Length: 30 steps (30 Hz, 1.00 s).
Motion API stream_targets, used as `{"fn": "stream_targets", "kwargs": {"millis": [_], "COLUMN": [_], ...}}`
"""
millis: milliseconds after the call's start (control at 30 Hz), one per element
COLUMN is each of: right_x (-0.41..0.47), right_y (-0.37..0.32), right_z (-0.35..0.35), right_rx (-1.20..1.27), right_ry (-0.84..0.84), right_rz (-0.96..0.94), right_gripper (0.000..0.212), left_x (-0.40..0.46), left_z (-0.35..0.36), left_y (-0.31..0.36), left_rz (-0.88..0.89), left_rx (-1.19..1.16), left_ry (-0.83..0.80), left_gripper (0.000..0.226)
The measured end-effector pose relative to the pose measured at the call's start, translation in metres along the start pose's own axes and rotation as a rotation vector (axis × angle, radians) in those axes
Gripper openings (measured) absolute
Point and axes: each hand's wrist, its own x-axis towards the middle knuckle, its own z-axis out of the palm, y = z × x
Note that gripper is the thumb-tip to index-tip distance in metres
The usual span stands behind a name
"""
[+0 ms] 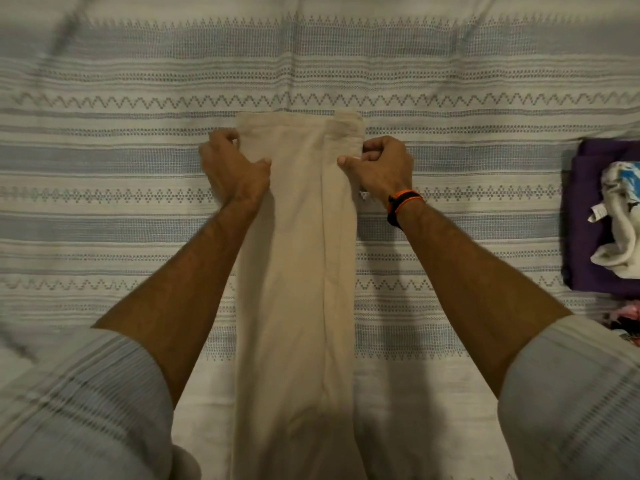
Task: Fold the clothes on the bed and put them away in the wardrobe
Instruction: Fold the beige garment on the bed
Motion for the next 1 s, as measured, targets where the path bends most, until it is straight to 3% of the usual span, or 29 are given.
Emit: {"fn": "stream_targets", "kwargs": {"millis": [167,400,733,833,1000], "right_x": [0.008,0.010,-0.036,-0.067,-0.135], "right_y": [-0.004,-0.013,-0.021,-0.016,0.015], "right_z": [0.006,0.009,-0.012,-0.020,-0.031], "right_rx": [0.024,0.019,0.115,0.094,-0.055], "right_ry": [-0.039,-0.113,-0.136,-0.137,-0.106], "right_rz": [0.042,0.005,-0.166,-0.208,-0.373], "right_gripper": [0.037,0.008,0.025,0.027,0.017], "left_x": [0.019,0.038,0.007,-0.024,-0.088], "left_z": [-0.008,-0.020,-0.060,-0.087,-0.124], "left_y": [-0.003,0.009,0.004,-0.002,-0.042], "left_rz": [-0.086,-0.160,-0.022,0.033,0.207], "left_rx": [-0.107,-0.205,-0.413,-0.357,-0.242], "left_ry": [-0.167,-0.445,-0.436,-0.409,-0.451], "left_gripper": [0.069,0.042,0.033,0.022,0.025]}}
